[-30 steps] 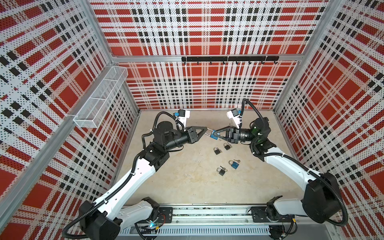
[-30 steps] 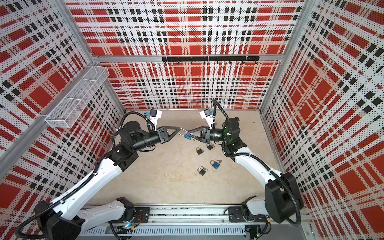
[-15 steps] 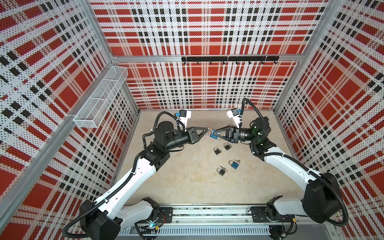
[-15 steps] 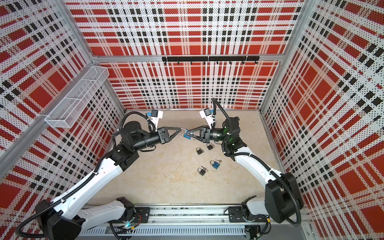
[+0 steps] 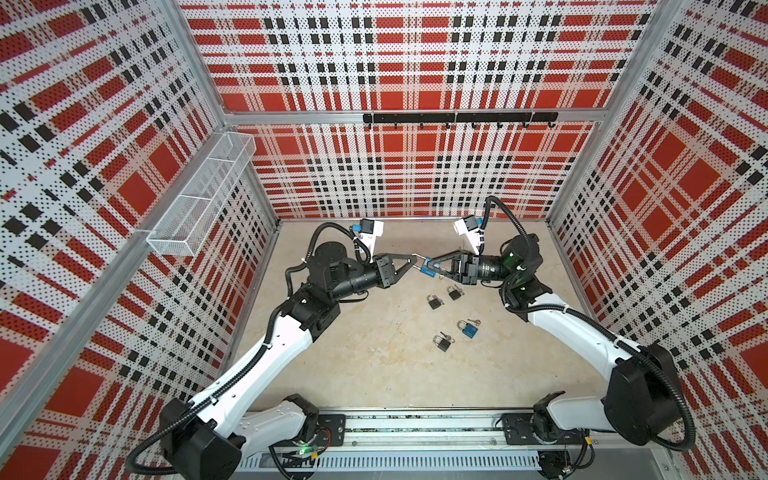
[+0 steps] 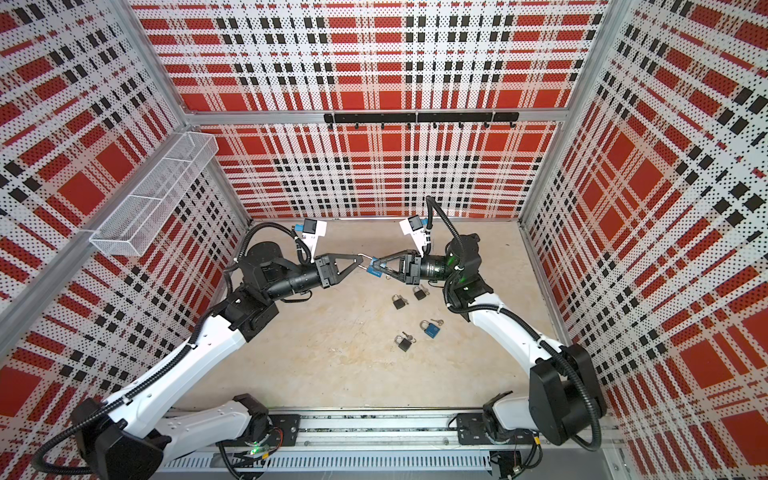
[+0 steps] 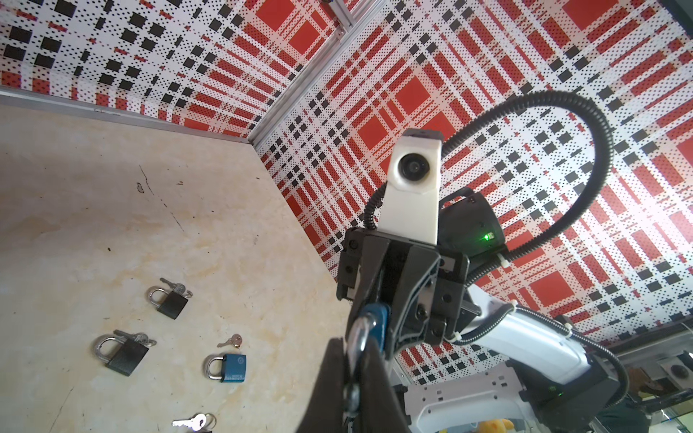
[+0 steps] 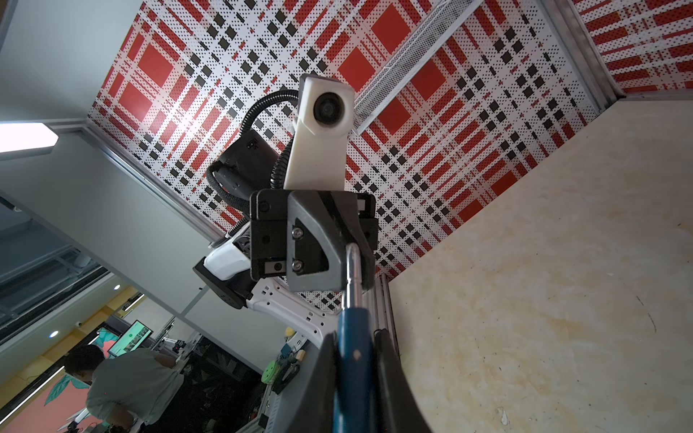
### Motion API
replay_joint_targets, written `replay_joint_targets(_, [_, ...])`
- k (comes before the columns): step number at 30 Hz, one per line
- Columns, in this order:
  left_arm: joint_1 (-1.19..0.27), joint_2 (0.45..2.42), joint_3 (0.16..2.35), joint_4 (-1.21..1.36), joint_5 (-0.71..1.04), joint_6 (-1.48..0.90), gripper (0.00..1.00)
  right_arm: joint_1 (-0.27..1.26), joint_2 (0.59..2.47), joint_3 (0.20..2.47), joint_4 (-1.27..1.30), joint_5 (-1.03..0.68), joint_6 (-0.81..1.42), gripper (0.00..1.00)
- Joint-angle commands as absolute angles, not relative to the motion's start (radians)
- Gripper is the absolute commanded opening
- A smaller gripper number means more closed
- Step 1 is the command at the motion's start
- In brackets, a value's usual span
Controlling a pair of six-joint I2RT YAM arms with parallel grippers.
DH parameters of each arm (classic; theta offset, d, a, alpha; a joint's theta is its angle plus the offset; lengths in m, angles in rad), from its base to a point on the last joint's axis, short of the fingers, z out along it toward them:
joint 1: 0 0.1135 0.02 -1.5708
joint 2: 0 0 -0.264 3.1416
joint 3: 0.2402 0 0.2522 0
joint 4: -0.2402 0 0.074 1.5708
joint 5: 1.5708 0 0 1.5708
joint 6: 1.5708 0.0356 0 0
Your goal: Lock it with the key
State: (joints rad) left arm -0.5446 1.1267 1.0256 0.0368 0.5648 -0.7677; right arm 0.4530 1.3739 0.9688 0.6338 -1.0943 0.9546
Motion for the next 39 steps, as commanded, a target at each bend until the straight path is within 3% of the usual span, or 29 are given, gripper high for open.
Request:
replay_joint_targets(1, [-0.55,1.15,1.021,0.032,0.556,-0.738,0.0,0.468,1.386,0.994,0.844,-1.128,1.057,0.0])
replay_joint_targets(9, [-0.548,1.153,0.998,0.032,0.534,-0.719,0.0,0.468,1.452,0.987,1.136,-1.146,1.287,0.0])
replay_joint_targets(22, [-0.609,1.147,0.956,0.059,0.505,-0.751,0.0,0.486,1.393,1.016,0.802,-1.108,1.028,0.0])
replay_joint_targets(39, [-0.703,1.162,0.856,0.145,0.472,-0.797,0.0,0.505,1.406,1.047,0.809,-1.104,1.029,0.0])
